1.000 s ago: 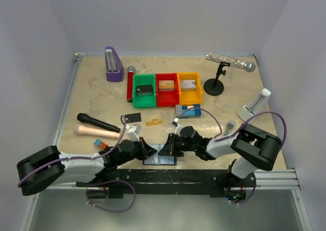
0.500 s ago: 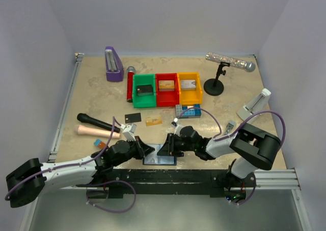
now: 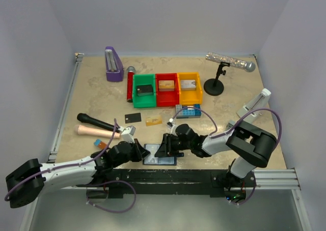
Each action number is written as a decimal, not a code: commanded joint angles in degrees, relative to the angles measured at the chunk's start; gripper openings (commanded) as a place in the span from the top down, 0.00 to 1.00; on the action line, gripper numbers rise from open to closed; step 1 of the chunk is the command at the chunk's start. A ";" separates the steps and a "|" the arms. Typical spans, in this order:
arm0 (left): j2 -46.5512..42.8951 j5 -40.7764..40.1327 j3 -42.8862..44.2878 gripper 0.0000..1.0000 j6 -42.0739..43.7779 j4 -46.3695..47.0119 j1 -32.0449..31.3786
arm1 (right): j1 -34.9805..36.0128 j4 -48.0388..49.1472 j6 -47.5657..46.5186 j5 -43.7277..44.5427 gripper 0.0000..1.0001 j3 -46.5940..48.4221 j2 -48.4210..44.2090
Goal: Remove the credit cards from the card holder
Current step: Remove the credit card from the card holder.
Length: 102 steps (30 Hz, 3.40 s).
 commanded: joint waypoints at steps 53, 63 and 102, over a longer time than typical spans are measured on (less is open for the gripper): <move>3.07 1.60 -8.85 1.00 -1.13 8.22 -0.26 | -0.39 13.09 5.43 5.13 0.78 -4.41 1.55; -5.29 -2.35 -3.49 1.00 1.33 -7.16 -0.26 | -0.39 8.79 4.38 4.69 0.63 -3.70 1.20; 4.29 -1.30 -4.44 1.00 0.01 -2.16 -0.35 | -0.39 11.40 3.41 2.76 0.57 -2.38 0.58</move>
